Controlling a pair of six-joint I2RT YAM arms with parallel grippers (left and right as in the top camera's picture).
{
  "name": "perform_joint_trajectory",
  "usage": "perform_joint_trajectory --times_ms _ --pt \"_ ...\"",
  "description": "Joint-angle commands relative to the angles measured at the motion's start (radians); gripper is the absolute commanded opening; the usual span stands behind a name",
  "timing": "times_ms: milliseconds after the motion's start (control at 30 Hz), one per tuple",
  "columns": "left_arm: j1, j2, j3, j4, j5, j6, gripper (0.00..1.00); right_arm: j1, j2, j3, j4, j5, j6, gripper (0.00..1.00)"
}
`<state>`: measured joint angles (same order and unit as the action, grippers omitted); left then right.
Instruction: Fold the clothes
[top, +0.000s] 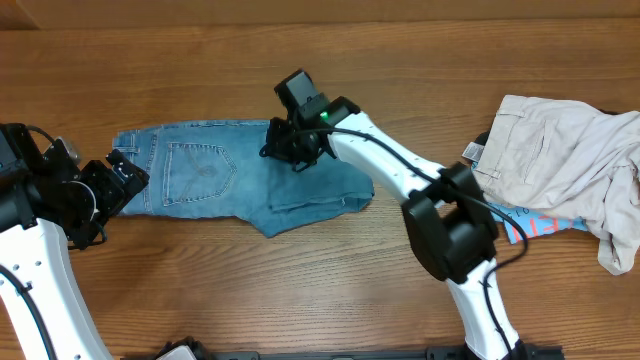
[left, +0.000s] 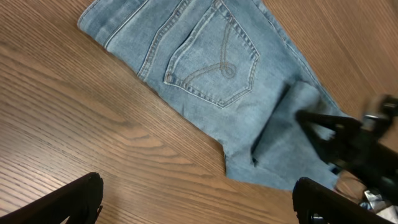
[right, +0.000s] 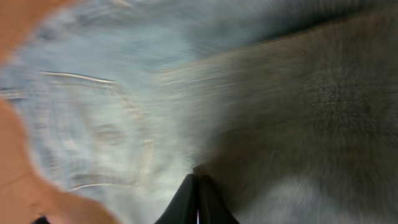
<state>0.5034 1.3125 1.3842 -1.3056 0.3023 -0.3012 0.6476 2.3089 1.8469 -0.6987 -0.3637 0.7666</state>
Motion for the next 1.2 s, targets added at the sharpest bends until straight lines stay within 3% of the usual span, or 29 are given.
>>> perform_joint_trajectory --times_ms 0,133,200,267,367,467,533,667,867,1000,1167 --pt "-0.006 0.002 0.005 -0.003 0.001 0.037 1.00 0.000 0.040 0.019 -0.001 -0.038 -0.050 0.04" --pt "-0.006 0.002 0.005 -0.003 0.001 0.037 1.00 -0.036 -0.055 0.019 -0.102 -0.019 -0.115 0.04" --pt "-0.006 0.002 0.005 -0.003 0.002 0.036 1.00 -0.055 -0.177 0.019 -0.204 0.103 -0.129 0.04" --pt "-0.006 0.002 0.005 -0.003 0.002 0.036 1.00 -0.064 -0.251 0.019 -0.273 0.109 -0.184 0.09" --pt "-0.006 0.002 0.005 -0.006 0.005 0.035 1.00 -0.066 -0.237 0.010 -0.378 0.109 -0.199 0.09" --pt "-0.006 0.002 0.005 -0.019 0.004 0.036 1.00 -0.055 -0.217 -0.108 -0.328 0.113 -0.178 0.09" --pt "-0.006 0.002 0.005 -0.020 0.005 0.036 1.00 -0.060 -0.217 -0.204 -0.288 0.171 -0.091 0.09" --pt "-0.006 0.002 0.005 -0.018 0.005 0.036 1.00 -0.083 -0.217 -0.366 -0.177 0.233 -0.085 0.07" --pt "-0.006 0.002 0.005 -0.018 0.001 0.036 1.00 -0.089 -0.345 -0.337 -0.192 0.241 -0.086 0.04" --pt "-0.006 0.002 0.004 -0.017 0.002 0.036 1.00 -0.150 -0.455 -0.333 -0.191 0.290 -0.089 0.18" --pt "-0.006 0.002 0.004 -0.014 0.002 0.036 1.00 -0.195 -0.433 -0.370 0.018 0.280 -0.120 0.19"
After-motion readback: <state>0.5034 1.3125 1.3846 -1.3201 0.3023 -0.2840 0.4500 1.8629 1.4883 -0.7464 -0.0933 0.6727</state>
